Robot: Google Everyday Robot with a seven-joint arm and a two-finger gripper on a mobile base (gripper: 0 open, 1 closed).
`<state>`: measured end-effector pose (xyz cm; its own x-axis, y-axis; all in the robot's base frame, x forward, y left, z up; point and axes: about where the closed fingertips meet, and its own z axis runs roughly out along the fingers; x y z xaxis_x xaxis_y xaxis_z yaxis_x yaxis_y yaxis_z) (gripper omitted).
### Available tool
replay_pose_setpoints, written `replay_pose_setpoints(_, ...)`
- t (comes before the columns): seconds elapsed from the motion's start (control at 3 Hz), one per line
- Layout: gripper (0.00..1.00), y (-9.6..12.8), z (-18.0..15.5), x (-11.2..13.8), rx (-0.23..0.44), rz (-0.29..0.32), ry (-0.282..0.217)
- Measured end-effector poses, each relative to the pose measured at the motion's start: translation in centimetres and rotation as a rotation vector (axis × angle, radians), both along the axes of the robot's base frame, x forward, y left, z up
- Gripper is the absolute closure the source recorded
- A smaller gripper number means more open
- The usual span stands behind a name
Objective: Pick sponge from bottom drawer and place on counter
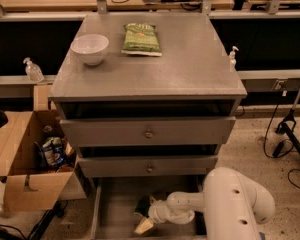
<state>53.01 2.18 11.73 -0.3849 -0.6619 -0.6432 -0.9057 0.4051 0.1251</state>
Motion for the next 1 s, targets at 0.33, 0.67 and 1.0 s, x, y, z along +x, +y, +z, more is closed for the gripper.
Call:
replay_pose_setpoints(0.33, 0.26, -0.15, -1.55, -0.39, -0.028, -0.006, 0.028)
replay_pose_setpoints(0.67, 0.58, -0.15, -1.3, -0.45, -0.033, -0.008, 0.031)
replay_pose_setpoints(1.0, 0.81, -0.15, -1.02, -0.45, -0.033, -0.008, 0.031)
